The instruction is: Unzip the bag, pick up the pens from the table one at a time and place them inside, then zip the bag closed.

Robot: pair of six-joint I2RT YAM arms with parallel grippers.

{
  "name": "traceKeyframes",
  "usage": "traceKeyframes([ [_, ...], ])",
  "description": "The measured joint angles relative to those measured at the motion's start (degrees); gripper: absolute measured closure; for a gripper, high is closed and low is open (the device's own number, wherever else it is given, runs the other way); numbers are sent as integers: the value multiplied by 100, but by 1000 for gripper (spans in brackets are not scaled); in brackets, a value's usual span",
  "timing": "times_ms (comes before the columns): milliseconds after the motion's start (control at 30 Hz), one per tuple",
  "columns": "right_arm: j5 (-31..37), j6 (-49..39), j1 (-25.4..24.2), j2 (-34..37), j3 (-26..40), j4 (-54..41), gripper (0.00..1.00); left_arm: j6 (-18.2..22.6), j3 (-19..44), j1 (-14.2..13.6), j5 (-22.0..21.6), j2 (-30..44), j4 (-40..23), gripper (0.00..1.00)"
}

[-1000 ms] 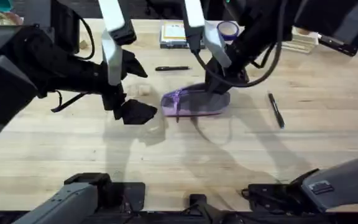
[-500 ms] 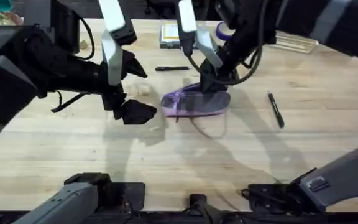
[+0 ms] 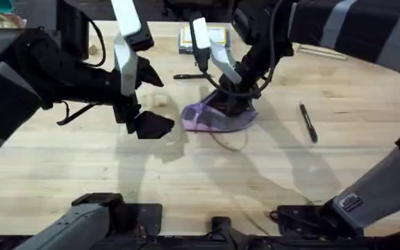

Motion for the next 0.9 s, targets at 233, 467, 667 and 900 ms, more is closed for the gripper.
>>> traceKeyframes([
  [233,0,-22,0,0,0,-24,6,2,0,0,-2,0,0,7],
  [467,51,188,2,-5,2,-45,5,1,0,0,-4,0,-1,7],
  [667,699,1214,-160,-781,9,-463,4,0,0,0,-13,0,0,7],
  [900,841,1574,-907,-1732,9,-811,4,2,0,0,-13,0,0,7],
])
